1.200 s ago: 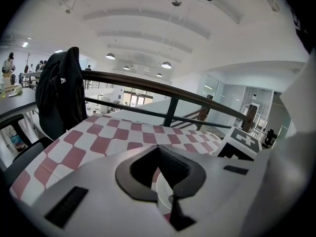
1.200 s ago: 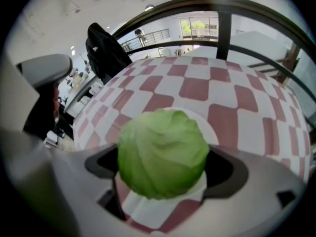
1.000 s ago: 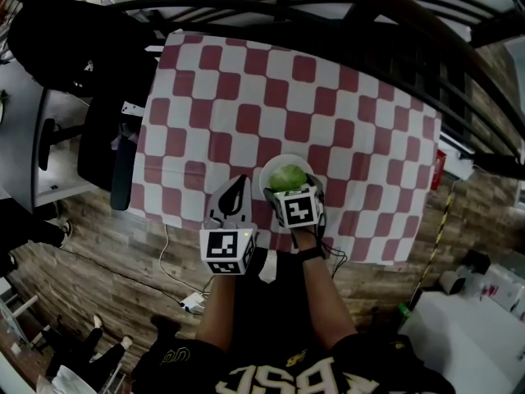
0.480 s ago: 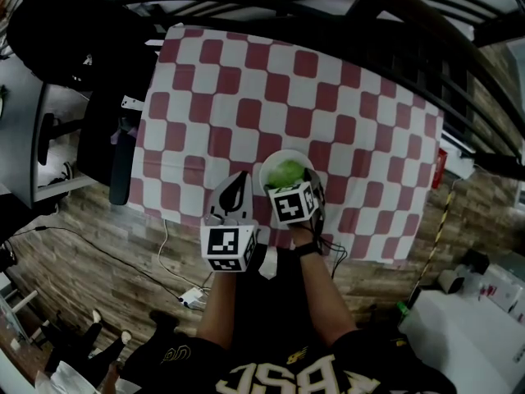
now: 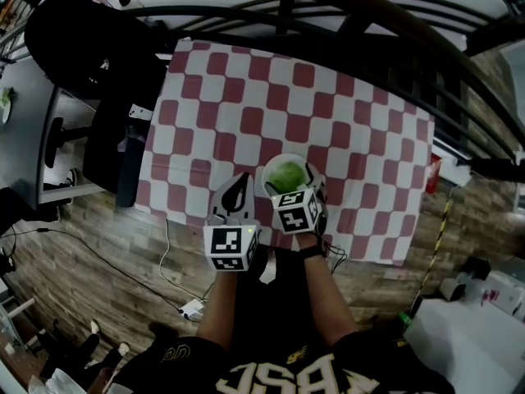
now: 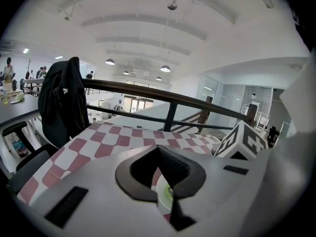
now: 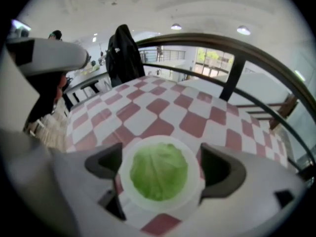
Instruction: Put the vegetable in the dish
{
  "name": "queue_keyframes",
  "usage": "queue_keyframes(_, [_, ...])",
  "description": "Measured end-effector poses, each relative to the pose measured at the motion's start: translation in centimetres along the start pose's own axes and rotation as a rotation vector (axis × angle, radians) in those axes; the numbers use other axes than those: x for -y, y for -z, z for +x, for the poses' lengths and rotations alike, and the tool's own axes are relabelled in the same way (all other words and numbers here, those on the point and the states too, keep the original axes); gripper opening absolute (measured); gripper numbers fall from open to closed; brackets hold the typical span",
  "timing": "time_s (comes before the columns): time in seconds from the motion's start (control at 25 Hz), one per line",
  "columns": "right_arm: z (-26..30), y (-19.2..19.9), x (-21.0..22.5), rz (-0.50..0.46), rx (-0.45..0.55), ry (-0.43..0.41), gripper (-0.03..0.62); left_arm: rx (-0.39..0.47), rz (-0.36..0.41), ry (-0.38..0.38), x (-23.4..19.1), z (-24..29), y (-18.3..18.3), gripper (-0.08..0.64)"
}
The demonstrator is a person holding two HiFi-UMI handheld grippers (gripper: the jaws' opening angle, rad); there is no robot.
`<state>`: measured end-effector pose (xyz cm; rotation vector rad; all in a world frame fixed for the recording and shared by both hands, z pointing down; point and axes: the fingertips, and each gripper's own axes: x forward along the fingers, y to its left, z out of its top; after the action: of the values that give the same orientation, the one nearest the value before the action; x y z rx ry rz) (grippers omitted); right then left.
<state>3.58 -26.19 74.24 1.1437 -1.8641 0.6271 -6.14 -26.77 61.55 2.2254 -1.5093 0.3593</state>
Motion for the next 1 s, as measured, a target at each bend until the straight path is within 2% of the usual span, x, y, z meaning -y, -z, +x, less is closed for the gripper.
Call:
queue_keyframes(0.24, [-6.2,-4.1,0.7,0.076,0.213,0.017,0.508,0.083,0.028,0.025,0.7,-2.0,-4.1,0.018])
queue_keyframes(0.64, [-18.6,-10.8,1.9,0.067,0.504,0.114,0.482,0.269,0.122,0.083,3.6,-6.9,-13.2,0.018])
queue_keyframes(0.72, [-21.2,-11.7,1.6,0.074,0.561,0.122,0.456,0.299,0.145,0.095,4.4,-8.1,-14.5,0.018])
queue_keyframes(1.0, [-28.1,-13.3,0.7,0.103,0.743,0.173,0.285,0.387,0.199,0.143,6.7,-11.5,-16.7,0.018])
